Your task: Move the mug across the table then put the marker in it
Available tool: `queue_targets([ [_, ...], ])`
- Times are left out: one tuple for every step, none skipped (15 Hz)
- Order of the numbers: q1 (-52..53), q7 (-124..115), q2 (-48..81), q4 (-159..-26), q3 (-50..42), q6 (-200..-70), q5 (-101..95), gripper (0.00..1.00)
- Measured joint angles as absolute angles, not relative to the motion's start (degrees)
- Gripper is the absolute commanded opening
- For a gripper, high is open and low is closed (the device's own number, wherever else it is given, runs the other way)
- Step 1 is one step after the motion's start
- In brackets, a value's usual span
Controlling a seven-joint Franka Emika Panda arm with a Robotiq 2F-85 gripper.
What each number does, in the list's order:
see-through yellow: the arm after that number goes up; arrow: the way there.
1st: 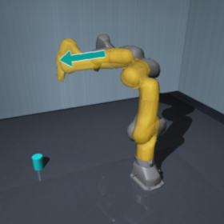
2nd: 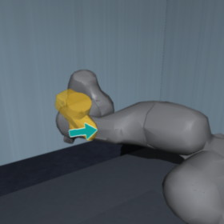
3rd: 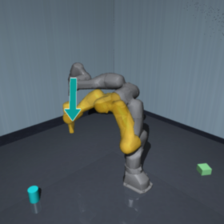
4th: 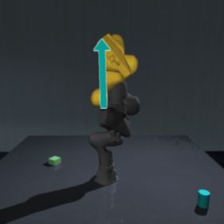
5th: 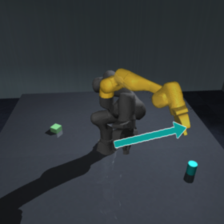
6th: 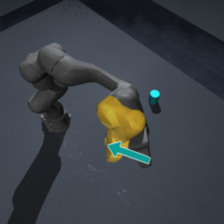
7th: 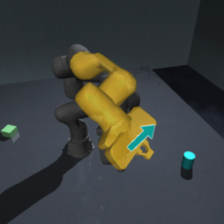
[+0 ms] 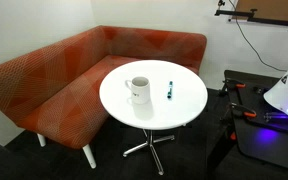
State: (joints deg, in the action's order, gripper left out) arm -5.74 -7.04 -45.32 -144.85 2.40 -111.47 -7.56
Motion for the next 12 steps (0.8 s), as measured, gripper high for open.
queue_targets([
  [-5.74, -7.04, -45.33, -144.85, 2.40, -111.47, -7.56, 1.00],
  [-5.74, -7.04, -45.33, -144.85, 2.40, -111.47, -7.56, 1.00],
  [-5.74, -7.04, -45.33, -144.85, 2.40, -111.47, -7.56, 1.00],
  [-5.74, -7.04, -45.33, -144.85, 2.40, -111.47, -7.56, 1.00],
  [-5.74, -7.04, -45.33, -144.85, 2.40, -111.47, -7.56, 1.00],
  [-5.74, -7.04, -45.33, -144.85, 2.40, -111.47, -7.56, 1.00],
  [-5.74, -7.04, -45.33, -144.85, 2.40, -111.47, -7.56, 1.00],
  [-5.71, -7.04, -45.32, -144.85, 2.38, -111.47, -7.56, 1.00],
  [-5.67, -7.04, -45.32, -144.85, 2.38, -111.47, -7.56, 1.00],
  [-5.61, -7.04, -45.30, -144.85, 2.38, -111.94, -7.56, 1.00],
  [-5.49, -7.04, -45.21, -144.86, 2.38, -113.02, -7.56, 1.00],
  [-5.41, -7.04, -45.02, -144.90, 2.41, -114.66, -7.56, 1.00],
])
